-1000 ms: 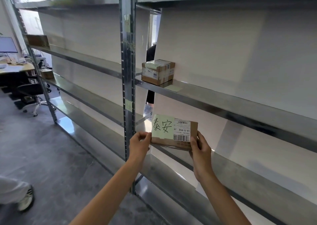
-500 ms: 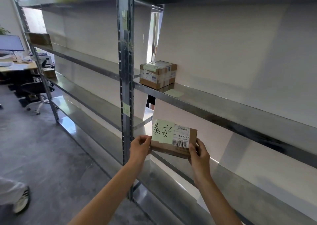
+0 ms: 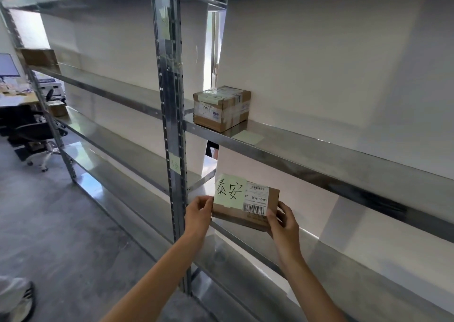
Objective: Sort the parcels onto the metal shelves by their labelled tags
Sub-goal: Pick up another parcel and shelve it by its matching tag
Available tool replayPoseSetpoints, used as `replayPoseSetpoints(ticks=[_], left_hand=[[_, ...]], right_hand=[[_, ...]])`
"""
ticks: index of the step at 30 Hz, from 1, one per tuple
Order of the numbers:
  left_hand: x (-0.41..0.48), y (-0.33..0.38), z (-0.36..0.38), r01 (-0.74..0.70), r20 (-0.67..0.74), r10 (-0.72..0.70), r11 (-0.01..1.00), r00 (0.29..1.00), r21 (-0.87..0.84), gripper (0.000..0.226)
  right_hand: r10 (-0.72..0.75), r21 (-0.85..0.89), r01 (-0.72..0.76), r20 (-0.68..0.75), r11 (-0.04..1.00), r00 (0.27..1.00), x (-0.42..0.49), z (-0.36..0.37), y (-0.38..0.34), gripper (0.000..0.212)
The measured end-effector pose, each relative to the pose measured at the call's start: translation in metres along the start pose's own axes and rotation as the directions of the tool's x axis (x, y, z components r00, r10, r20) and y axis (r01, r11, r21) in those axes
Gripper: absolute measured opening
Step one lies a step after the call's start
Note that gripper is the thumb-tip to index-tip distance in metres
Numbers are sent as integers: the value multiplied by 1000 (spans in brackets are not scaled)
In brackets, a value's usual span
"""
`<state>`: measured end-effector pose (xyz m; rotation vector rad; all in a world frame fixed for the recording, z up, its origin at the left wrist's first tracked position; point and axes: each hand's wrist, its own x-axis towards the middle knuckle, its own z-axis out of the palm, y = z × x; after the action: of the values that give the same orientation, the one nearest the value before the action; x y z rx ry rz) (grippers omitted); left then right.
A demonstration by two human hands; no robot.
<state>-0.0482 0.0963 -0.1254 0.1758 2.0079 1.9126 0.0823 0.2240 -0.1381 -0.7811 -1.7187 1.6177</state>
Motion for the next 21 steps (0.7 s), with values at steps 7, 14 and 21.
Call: replayPoseSetpoints(ticks=[7, 14, 21], left_hand=[[45, -2, -11, 29, 95, -31, 999, 995, 22, 17], [111, 13, -48, 48, 187, -57, 998, 981, 48, 14], [146, 11, -82, 4, 281, -42, 991, 959, 135, 13]], right_hand=[[35, 7, -35, -88, 999, 995, 16, 37, 5, 32], [15, -58, -26, -181, 998, 983, 22, 105, 1, 33], [50, -71, -73, -287, 995, 957, 22, 155, -3, 38]])
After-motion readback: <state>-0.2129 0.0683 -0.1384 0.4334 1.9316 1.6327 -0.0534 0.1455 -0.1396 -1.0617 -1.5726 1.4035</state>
